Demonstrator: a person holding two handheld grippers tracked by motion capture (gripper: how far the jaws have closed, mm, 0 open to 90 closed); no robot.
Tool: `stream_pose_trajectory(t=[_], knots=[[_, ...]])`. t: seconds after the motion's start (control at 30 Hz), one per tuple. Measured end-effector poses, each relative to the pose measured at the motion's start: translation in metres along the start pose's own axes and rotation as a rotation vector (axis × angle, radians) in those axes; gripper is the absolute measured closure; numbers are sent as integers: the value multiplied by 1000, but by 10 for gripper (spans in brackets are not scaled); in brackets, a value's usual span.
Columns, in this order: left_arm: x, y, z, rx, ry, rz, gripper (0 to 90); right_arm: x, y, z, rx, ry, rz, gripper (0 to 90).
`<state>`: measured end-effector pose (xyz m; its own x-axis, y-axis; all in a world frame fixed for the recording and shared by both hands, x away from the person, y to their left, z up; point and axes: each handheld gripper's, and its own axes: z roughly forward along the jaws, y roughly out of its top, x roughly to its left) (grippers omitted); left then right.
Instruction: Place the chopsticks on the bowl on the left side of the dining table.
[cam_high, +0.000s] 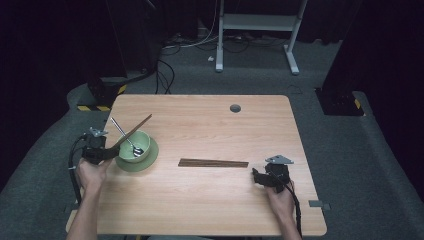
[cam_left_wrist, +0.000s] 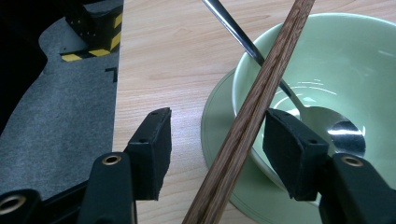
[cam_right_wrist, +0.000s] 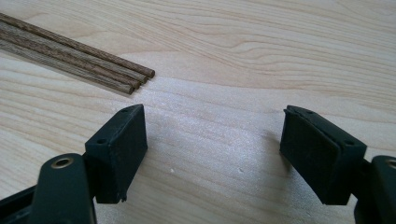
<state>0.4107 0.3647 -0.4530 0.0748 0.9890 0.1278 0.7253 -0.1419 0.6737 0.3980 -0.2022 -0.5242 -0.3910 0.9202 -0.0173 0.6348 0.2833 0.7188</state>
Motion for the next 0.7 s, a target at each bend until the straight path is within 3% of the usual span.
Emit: stream_pose_trajectory(t=[0.37, 0.7], knots=[[-1, 8, 6, 10, 17, 13, 407, 0, 0, 0, 0, -1, 2, 225], [0, 11, 3, -24, -33, -15, 384, 0, 0, 0, 0, -1, 2, 225]])
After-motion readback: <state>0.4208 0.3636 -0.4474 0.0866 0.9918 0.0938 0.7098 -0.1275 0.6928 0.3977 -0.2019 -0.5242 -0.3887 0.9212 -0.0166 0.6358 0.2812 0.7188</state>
